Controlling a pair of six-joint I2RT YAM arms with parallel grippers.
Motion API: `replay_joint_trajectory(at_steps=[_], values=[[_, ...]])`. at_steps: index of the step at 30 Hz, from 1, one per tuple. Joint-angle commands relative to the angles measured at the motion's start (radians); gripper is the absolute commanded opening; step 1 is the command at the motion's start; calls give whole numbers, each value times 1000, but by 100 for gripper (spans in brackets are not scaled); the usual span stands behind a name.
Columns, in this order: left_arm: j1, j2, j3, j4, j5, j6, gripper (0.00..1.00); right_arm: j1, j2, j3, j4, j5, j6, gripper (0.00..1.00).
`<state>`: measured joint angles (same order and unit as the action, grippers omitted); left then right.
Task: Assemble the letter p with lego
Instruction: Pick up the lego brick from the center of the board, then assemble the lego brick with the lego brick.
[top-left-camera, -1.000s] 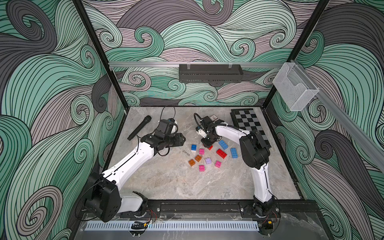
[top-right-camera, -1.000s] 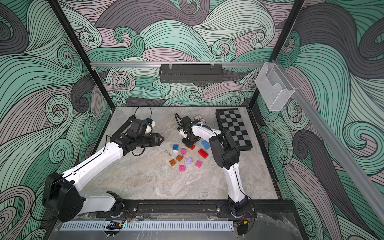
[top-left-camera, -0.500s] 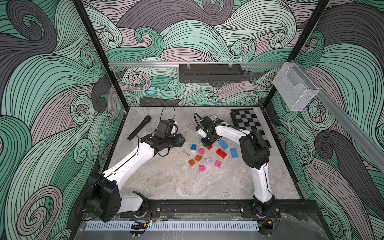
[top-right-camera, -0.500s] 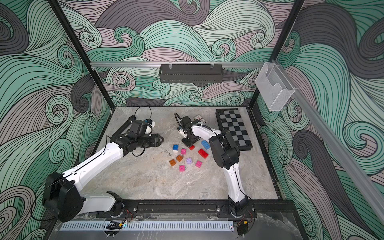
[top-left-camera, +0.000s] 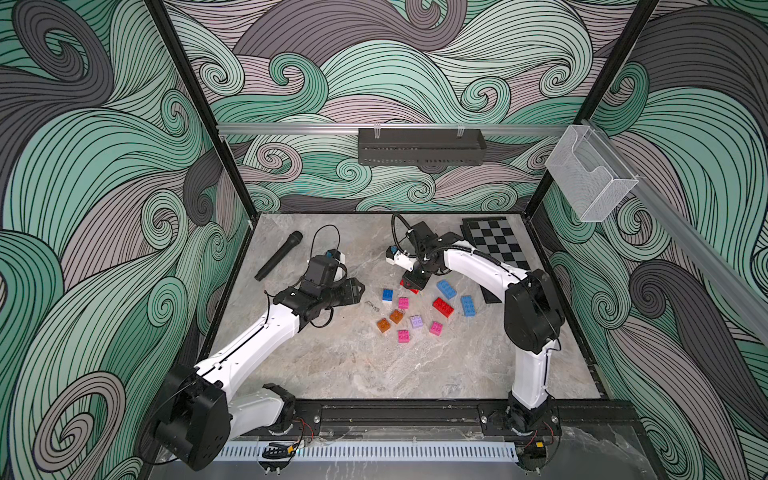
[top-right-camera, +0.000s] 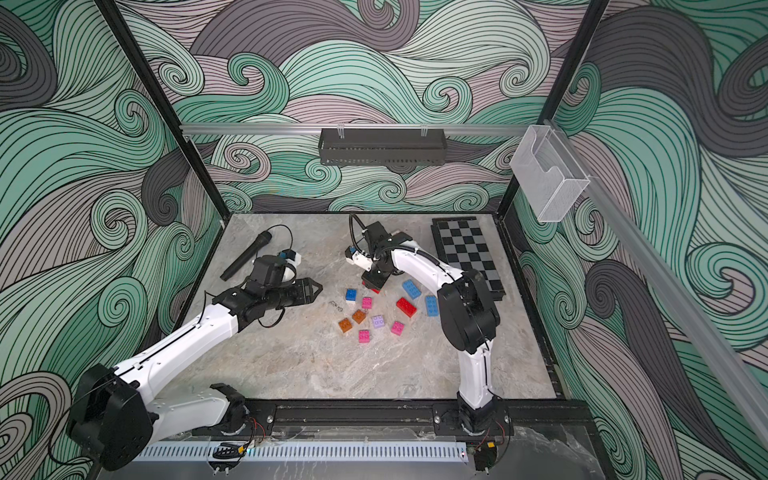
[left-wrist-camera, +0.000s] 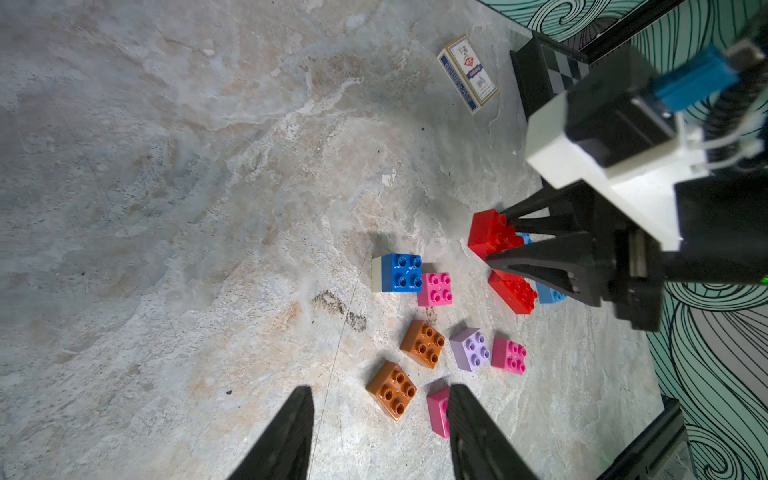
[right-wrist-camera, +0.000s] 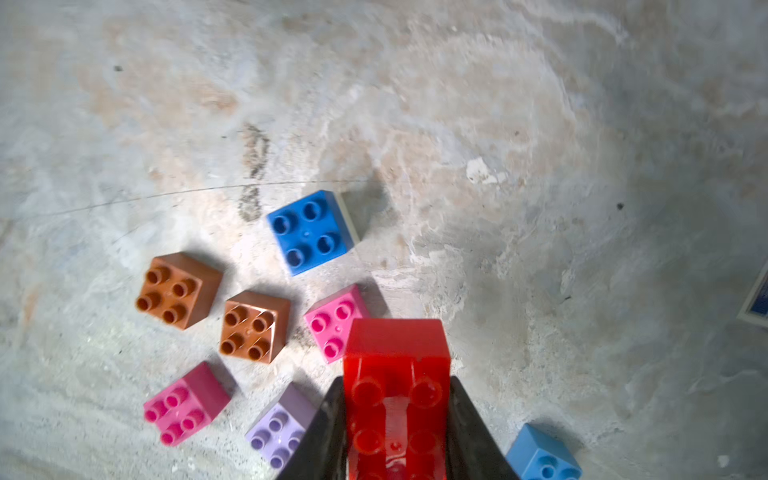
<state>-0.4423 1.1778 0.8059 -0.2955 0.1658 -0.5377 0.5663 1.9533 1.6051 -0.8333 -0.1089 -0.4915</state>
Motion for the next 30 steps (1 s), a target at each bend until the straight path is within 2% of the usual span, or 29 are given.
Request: replay_joint_trajectory(at_steps=[1, 5, 11, 23, 30], values=[[17, -46, -19, 60, -19, -20, 54, 43, -35, 1, -56, -89, -197, 23], [41, -94, -75, 104, -23, -39, 54, 97, -51, -4, -57, -97, -308, 23], [78, -141, -122, 129, -17, -47, 55, 147, 4, 59, -73, -35, -355, 23], [105, -138, -132, 142, 16, -48, 55, 158, 166, 228, -146, 76, -313, 23], [116, -129, -133, 148, 31, -49, 55, 158, 203, 251, -155, 103, -294, 24]])
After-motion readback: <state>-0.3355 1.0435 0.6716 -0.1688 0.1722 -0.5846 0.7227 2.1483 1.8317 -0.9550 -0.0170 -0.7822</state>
